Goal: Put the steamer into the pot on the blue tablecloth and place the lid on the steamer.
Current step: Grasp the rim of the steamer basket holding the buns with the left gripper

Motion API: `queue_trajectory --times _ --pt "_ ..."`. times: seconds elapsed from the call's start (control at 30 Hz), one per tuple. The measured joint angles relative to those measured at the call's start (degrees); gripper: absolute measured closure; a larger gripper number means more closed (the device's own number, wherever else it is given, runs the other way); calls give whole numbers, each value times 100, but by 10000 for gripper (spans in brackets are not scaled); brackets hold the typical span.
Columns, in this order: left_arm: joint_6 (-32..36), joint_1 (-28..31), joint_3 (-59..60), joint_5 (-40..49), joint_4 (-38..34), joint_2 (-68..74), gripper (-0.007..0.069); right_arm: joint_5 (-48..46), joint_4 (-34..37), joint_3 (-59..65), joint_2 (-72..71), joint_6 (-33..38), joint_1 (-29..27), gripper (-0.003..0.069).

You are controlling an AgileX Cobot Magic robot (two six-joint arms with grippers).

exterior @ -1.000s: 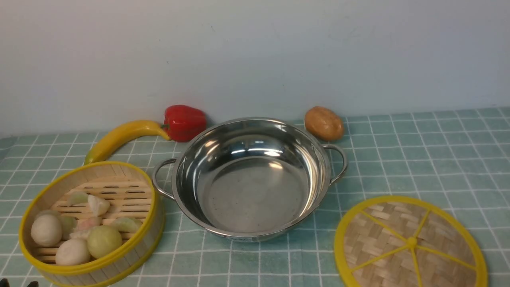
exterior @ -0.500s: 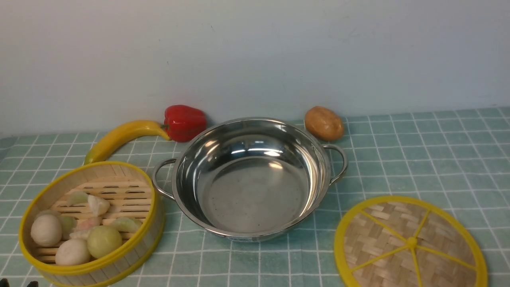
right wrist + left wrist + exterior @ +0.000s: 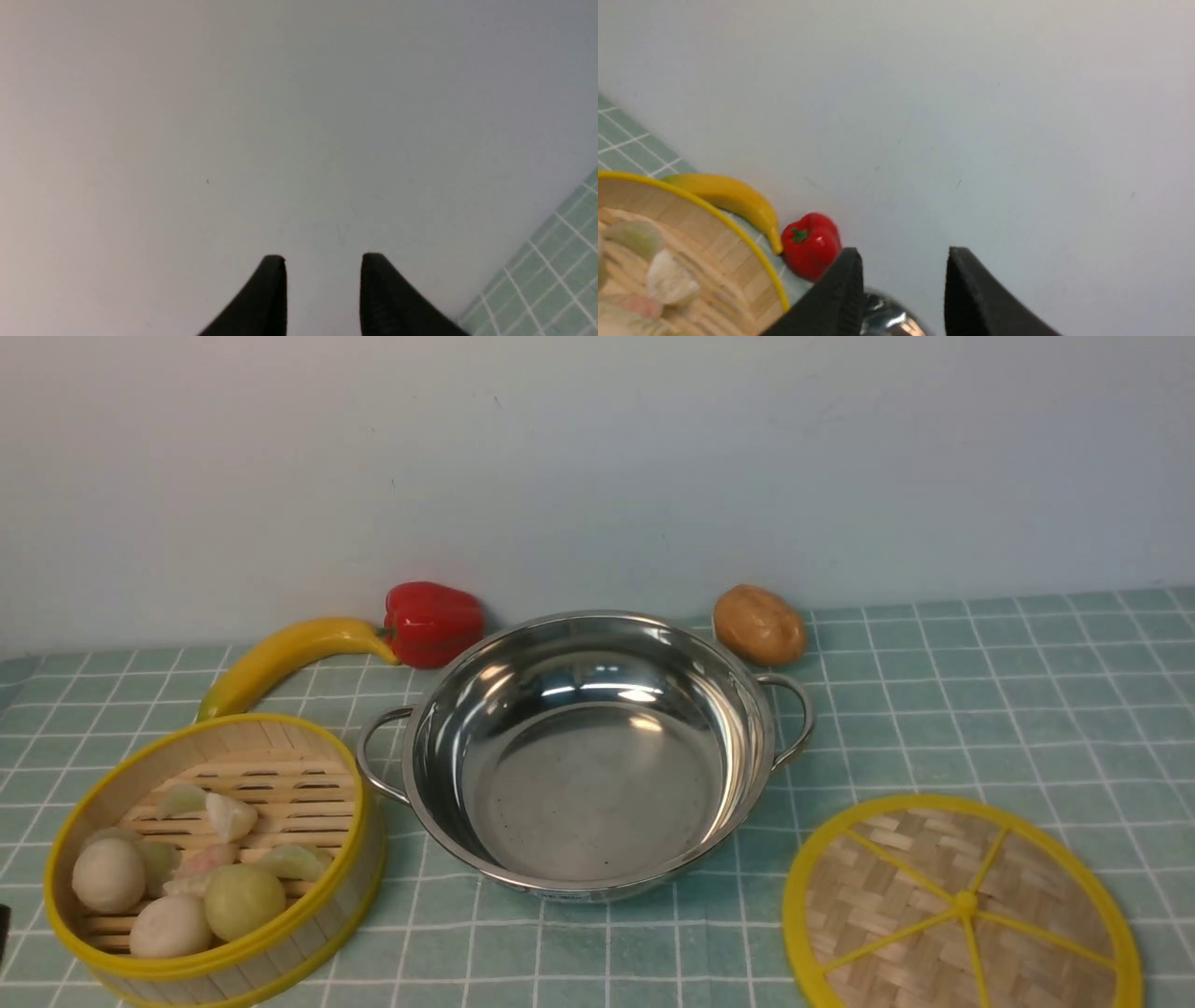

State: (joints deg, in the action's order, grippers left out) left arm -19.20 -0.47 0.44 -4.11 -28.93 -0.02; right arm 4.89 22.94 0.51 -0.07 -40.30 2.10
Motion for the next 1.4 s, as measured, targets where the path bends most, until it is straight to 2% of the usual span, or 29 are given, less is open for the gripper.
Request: queue_trajectory --times 0.07,0.17,0.2,0.27,0.3,0.37,0.4,0.47,0.5,0.53,0.57,0.63,0.67,0.7,0.73,0.8,0.83,0.87,0.9,0.97,1.07,1.13,1.2,1.23,1.4 --pt "-34 0 0 -277 -116 0 382 226 170 0 0 -27 0 417" --pt "-374 0 -15 -1356 -172 0 382 1081 182 0 0 -195 0 417" --pt "-429 0 -20 -1427 -163 0 382 1081 182 0 0 -195 0 417" --pt "-537 0 -224 -2134 37 -6 382 1848 -300 -119 0 -233 0 417" --pt "-525 0 -259 -2179 108 -5 382 1890 -359 -148 0 -232 0 417" --pt "-42 0 -960 -2205 596 -11 382 2090 -1368 -793 171 -113 0 417" --pt "80 0 -1025 -2158 652 -11 382 2090 -1458 -859 197 -116 0 417" --pt "969 0 -1927 -1221 795 204 382 1513 -2615 -1780 711 -138 0 417" --pt "1051 0 -1997 -1028 795 274 382 1367 -2701 -1849 761 -163 0 417" --pt "1836 12 -2611 -103 841 665 382 606 -3442 -2519 1292 -344 0 417" --pt "2099 47 -2926 283 861 864 382 133 -3721 -2816 1568 -453 0 417" --pt "2356 109 -3226 729 894 1122 382 -360 -3944 -3080 1838 -536 0 417" --pt "2586 304 -3737 1509 1038 1609 382 -1130 -4148 -3441 2261 -587 0 417" --pt "2593 332 -3794 1510 1060 1664 382 -1223 -4162 -3480 2311 -587 0 417" --pt "2524 572 -4173 2087 1345 2121 382 -1854 -4189 -3721 2654 -506 0 417" --pt "2181 1040 -4703 2851 1866 2648 382 -2690 -4052 -3960 3118 -151 12 417" --pt "1751 1381 -5006 3371 2372 3054 382 -3125 -3882 -4045 3381 180 35 417" --pt "1751 1439 -5055 3462 2372 3054 382 -3260 -3848 -4055 3424 242 40 417" --pt "1106 1936 -5411 4212 3057 3569 382 -3627 -3567 -4097 3711 709 89 417" --pt "626 2523 -5716 5027 3653 4055 382 -4081 -3131 -4104 4051 1344 161 417" --pt "411 2975 -5842 5615 4085 4727 382 -4584 -2294 -4104 4602 2405 238 417" --pt "466 3064 -5848 5713 4018 5045 382 -4667 -1997 -4104 4764 2710 241 417" --pt "820 3096 -5849 5712 3638 5497 382 -4759 -1601 -4108 4987 3114 245 417" --pt "1194 3096 -5849 5687 3308 5820 382 -4839 -1301 -4108 5157 3436 245 417" --pt "2429 3096 -5871 5566 2301 7025 382 -4960 -727 -4108 5434 4160 245 417"
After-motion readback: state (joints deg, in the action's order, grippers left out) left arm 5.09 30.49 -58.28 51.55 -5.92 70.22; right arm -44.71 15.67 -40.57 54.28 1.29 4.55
